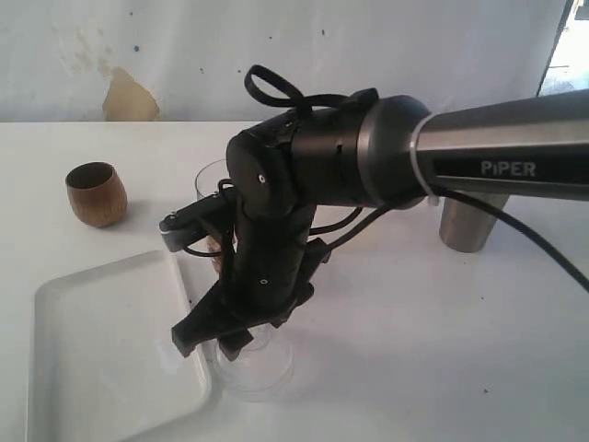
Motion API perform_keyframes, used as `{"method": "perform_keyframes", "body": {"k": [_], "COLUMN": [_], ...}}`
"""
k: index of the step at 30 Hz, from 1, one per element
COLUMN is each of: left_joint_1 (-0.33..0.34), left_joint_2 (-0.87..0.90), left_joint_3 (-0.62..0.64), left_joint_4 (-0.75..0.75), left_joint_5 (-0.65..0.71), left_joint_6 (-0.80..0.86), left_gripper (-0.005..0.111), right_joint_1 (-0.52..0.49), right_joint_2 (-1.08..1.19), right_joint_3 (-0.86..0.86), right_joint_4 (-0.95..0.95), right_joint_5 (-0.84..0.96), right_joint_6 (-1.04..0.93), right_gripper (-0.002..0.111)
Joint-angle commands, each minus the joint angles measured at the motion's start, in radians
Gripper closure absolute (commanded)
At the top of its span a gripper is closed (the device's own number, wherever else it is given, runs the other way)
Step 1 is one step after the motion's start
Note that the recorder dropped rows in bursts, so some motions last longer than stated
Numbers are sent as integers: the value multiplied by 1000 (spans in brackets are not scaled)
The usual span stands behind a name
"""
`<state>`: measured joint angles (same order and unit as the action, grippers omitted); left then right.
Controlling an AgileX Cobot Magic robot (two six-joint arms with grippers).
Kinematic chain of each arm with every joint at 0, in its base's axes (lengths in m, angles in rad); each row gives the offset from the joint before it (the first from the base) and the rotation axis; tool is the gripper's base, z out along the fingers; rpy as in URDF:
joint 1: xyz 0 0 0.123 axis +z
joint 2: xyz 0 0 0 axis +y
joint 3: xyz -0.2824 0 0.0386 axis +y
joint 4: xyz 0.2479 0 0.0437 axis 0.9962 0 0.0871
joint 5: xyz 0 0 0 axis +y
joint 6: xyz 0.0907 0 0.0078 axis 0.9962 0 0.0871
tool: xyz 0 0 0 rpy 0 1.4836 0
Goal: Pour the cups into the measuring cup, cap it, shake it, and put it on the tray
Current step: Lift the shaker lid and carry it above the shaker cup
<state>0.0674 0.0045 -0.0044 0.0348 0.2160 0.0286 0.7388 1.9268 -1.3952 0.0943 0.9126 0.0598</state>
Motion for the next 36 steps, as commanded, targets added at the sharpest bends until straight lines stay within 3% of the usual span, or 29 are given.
{"method": "perform_keyframes", "body": {"k": [1,3,7,8,21,27,36], "left_joint_1": [2,2,2,2,2,2,2], "left_joint_2": [-5,-5,-5,-5,-5,-5,-5], "left_joint_3": [4,4,4,4,4,4,4], "left_joint_4": [2,2,2,2,2,2,2], "left_joint_5": [-5,-5,-5,-5,-5,-5,-5], "left_joint_6": [-2,-2,-2,-2,-2,-2,-2], "left_gripper": [106,106,106,106,106,106,106], "right_joint_1": [2,2,2,2,-1,-39,-76], "right_joint_2": [11,11,-9,-24,-215,-157,-13], "right_joint_3": [0,0,0,0,-240,-435,-596], "right_joint_4": [-28,-28,-48,-50,-207,-251,-230], "right_joint_5": [-2,-2,5,5,279,309,309], "right_joint_6": [33,35,19,9,67,101,99], "right_gripper": [53,61,105,108,108,108,108]}}
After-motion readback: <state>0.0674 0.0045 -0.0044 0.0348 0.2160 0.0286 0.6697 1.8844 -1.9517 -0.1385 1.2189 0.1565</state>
